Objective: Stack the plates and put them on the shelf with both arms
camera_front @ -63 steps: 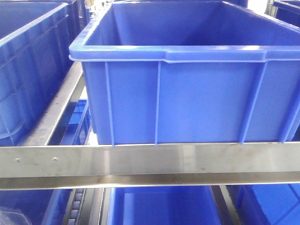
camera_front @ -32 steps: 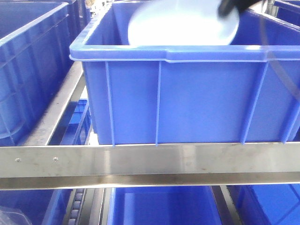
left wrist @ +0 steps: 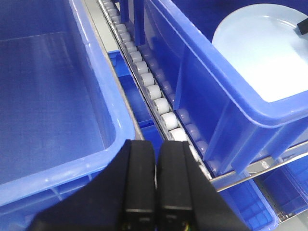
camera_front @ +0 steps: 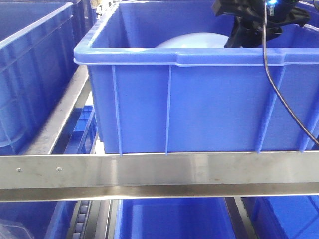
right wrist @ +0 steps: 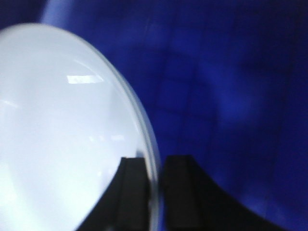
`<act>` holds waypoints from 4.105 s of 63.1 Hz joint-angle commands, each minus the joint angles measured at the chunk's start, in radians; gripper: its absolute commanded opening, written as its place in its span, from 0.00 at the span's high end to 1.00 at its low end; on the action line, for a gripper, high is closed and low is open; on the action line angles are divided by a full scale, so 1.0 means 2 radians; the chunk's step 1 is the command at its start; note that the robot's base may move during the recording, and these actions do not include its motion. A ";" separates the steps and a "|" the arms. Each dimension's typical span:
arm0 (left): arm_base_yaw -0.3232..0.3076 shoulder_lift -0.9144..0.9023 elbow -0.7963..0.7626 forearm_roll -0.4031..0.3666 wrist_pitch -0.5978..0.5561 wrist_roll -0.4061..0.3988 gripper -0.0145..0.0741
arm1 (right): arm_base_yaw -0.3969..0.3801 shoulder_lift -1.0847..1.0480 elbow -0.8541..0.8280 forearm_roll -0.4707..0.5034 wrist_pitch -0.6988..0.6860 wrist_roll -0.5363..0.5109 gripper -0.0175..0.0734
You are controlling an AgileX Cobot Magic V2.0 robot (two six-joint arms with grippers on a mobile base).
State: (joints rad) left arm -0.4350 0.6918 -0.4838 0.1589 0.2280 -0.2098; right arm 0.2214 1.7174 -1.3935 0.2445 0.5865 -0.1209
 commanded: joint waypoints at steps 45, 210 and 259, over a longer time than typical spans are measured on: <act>0.001 -0.001 -0.015 0.001 -0.042 -0.005 0.74 | -0.002 -0.180 -0.037 -0.005 0.030 -0.011 0.76; 0.001 -0.001 -0.015 0.003 -0.041 -0.004 0.74 | -0.109 -0.875 0.703 -0.064 -0.278 0.041 0.75; 0.010 -0.008 -0.008 -0.040 -0.039 0.007 0.74 | -0.109 -0.875 0.703 -0.064 -0.277 0.041 0.75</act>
State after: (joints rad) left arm -0.4304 0.6903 -0.4745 0.1378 0.2280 -0.2098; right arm 0.0092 -0.0098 0.0288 0.1287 0.1096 -0.0347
